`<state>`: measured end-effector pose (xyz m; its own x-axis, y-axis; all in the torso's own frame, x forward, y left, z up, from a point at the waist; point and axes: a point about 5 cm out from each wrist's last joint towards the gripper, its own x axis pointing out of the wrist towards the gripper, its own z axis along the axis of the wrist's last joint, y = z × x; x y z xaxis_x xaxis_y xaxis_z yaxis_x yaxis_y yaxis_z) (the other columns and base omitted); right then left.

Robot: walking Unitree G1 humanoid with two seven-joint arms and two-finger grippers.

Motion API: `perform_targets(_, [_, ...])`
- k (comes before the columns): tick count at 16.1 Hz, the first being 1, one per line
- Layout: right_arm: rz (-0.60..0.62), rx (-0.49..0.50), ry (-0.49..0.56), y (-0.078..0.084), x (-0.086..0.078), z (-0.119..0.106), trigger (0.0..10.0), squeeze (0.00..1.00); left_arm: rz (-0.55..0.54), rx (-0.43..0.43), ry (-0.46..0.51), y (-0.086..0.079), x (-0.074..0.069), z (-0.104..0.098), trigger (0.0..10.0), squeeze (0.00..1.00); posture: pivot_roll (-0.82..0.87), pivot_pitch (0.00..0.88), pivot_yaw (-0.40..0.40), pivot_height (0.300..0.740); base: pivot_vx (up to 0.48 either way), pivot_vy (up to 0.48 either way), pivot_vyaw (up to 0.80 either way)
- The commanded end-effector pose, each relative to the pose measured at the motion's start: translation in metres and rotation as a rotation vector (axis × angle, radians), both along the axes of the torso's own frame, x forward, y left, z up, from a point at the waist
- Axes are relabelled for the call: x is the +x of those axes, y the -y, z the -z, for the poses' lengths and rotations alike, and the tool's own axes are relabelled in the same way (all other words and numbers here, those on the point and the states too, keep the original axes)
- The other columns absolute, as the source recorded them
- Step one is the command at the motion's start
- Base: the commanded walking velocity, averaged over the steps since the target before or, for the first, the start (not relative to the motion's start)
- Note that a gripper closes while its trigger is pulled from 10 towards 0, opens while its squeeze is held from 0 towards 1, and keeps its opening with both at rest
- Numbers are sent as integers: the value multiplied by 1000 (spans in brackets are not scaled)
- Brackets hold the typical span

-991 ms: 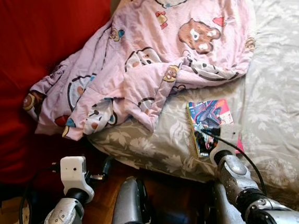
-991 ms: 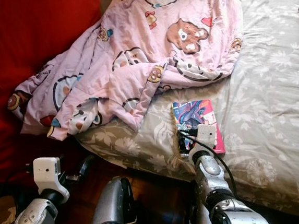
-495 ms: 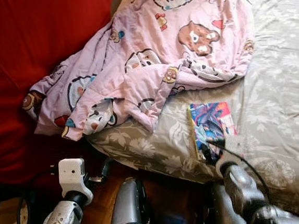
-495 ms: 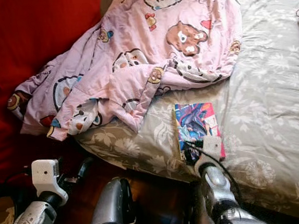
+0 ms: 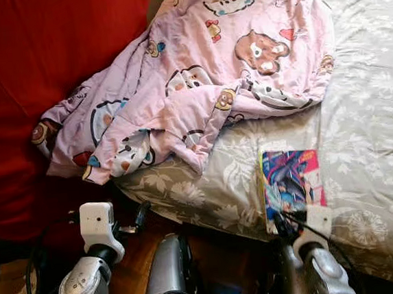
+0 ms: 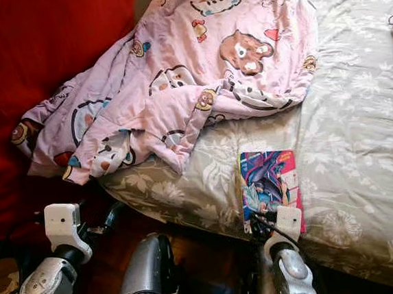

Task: Clean up the room

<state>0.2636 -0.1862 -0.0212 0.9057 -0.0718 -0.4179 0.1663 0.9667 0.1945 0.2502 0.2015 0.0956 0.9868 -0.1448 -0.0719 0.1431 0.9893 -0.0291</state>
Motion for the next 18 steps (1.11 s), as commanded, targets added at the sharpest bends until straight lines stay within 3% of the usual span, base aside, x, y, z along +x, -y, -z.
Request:
perform_targets(1, [42, 38, -85, 1, -18, 16, 10000, 0, -2, 1, -31, -1, -3, 8, 10000, 0, 195, 254, 70, 586, 0, 0, 0])
perform_targets(5, [22, 34, -12, -3, -4, 4, 10000, 0, -6, 5, -27, -1, -2, 8, 10000, 0, 196, 239, 71, 586, 0, 0, 0])
perform_targets(10, [32, 37, 248, -3, 39, -44, 10000, 0, -7, 6, -25, -1, 0, 9, 10000, 0, 191, 223, 70, 586, 0, 0, 0])
perform_targets(13, [11, 38, 293, -7, 40, -49, 10000, 0, -3, 1, -23, 1, 2, 10, 10000, 0, 185, 222, 68, 586, 0, 0, 0])
perform_targets(18, [5, 33, 306, -10, 29, -42, 10000, 0, -6, -5, -21, 3, 11, 15, 10000, 0, 156, 181, 56, 586, 0, 0, 0])
